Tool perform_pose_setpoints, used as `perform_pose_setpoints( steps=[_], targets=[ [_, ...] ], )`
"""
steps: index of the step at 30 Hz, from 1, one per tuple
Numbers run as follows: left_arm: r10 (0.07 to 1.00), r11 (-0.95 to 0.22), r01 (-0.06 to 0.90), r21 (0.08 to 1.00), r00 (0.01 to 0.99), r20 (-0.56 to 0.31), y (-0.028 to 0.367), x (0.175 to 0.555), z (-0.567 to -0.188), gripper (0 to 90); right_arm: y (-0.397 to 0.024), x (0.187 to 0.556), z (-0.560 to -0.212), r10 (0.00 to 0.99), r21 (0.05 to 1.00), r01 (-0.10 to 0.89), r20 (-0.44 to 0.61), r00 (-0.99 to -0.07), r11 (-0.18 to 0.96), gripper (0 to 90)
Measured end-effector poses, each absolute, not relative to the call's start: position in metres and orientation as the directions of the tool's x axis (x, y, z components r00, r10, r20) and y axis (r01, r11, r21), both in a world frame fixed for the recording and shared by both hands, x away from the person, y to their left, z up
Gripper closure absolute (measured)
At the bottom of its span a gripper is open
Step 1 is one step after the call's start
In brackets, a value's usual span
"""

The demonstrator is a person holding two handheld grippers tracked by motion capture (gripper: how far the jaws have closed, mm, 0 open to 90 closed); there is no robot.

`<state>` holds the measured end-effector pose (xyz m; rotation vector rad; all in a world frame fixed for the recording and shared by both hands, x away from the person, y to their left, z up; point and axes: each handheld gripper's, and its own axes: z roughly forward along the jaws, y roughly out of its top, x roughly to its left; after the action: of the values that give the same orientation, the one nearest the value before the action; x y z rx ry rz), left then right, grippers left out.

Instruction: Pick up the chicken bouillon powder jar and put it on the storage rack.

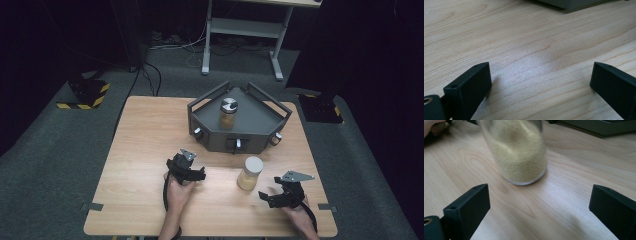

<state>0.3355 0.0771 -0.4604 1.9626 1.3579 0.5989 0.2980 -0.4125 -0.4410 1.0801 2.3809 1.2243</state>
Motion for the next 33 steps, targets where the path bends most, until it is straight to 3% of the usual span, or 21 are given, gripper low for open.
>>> perform_pose_setpoints(
  steps=[20, 33],
  targets=[
    [0.934, -0.239, 0.628, 0.74, 0.358, -0.002, 0.077, 0.336, -0.46, 3.6, -0.379, 0.309, -0.439, 0.66, 0.795, 0.447, 0.079, -0.747, 0.41, 3.0],
    [0.933, -0.241, 0.627, 0.741, 0.36, -0.001, 0.078, 0.336, -0.46, 3.7, -0.361, 0.322, -0.441, 0.684, 0.799, 0.448, 0.064, -0.727, 0.401, 4.4]
  ],
)
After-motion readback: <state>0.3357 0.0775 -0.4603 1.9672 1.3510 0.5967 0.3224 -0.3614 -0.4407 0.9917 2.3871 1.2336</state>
